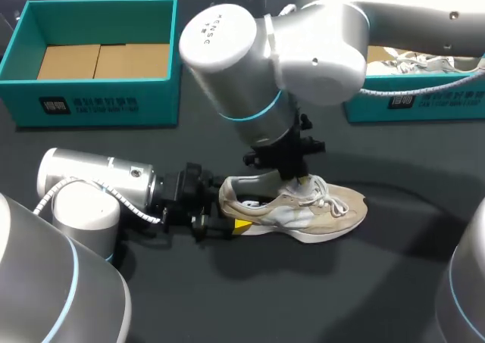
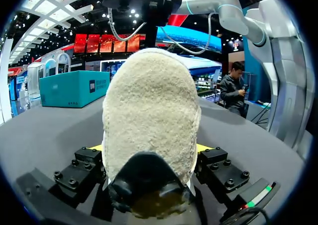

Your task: Take the shoe out of the shoebox, open the shoe tongue, remove and reinsert the insole, then place the shoe into the shoebox

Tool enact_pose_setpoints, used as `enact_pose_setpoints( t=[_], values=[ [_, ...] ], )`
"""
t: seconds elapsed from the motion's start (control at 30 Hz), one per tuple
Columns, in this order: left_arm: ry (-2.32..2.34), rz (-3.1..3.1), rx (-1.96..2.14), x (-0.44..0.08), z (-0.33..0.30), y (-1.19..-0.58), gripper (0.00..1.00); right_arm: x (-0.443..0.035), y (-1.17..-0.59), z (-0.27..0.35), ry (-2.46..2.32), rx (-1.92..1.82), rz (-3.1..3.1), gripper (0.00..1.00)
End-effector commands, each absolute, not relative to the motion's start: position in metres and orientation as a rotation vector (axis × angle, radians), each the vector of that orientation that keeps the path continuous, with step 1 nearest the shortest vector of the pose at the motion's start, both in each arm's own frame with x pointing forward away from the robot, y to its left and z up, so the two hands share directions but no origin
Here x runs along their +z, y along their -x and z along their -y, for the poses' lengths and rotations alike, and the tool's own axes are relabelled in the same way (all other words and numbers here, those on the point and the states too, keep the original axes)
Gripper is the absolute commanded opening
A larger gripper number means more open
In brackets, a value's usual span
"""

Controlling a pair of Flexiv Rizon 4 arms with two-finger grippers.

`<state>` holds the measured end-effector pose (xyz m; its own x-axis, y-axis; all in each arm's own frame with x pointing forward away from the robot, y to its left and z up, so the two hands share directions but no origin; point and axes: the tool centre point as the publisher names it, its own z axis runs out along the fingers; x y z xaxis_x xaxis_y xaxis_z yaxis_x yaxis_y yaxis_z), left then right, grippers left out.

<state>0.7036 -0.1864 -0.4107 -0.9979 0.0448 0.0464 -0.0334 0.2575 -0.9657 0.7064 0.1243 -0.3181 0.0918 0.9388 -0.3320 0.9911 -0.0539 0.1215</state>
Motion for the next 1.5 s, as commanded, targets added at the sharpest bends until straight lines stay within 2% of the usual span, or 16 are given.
enact_pose_setpoints(
  t=[0.03,0.37,0.9,0.97,1.13,1.23,1.3,1.37,1.4,1.5],
  values=[
    [0.011,2.439,1.877,-0.412,0.186,-0.704,0.0,-0.312,-0.703,-0.107,-2.23,-0.125,-1.81,0.0],
    [0.011,2.439,1.877,-0.412,0.186,-0.704,0.0,-0.301,-0.697,-0.085,-2.249,-0.076,-1.918,0.0],
    [0.011,2.439,1.877,-0.412,0.186,-0.704,0.0,-0.322,-0.704,-0.057,-2.197,-0.043,-2.028,0.0],
    [0.011,2.439,1.877,-0.412,0.186,-0.704,0.0,-0.324,-0.705,-0.05,-2.193,-0.043,-2.016,0.09],
    [0.011,2.439,1.877,-0.412,0.186,-0.704,0.0,-0.333,-0.707,-0.034,-2.214,-0.098,-1.96,0.2],
    [0.011,2.439,1.877,-0.412,0.186,-0.704,0.0,-0.335,-0.707,-0.029,-2.234,-0.112,-1.936,0.34],
    [0.011,2.439,1.877,-0.412,0.186,-0.704,0.0,-0.338,-0.707,-0.026,-2.241,-0.115,-1.925,0.46],
    [0.011,2.439,1.877,-0.412,0.186,-0.704,0.0,-0.341,-0.707,-0.023,-2.253,-0.126,-1.909,0.74],
    [0.011,2.439,1.877,-0.412,0.186,-0.704,0.0,-0.342,-0.708,-0.021,-2.26,-0.129,-1.9,0.85],
    [0.011,2.439,1.877,-0.412,0.186,-0.704,0.0,-0.347,-0.709,-0.014,-2.282,-0.152,-1.866,0.91]
  ],
)
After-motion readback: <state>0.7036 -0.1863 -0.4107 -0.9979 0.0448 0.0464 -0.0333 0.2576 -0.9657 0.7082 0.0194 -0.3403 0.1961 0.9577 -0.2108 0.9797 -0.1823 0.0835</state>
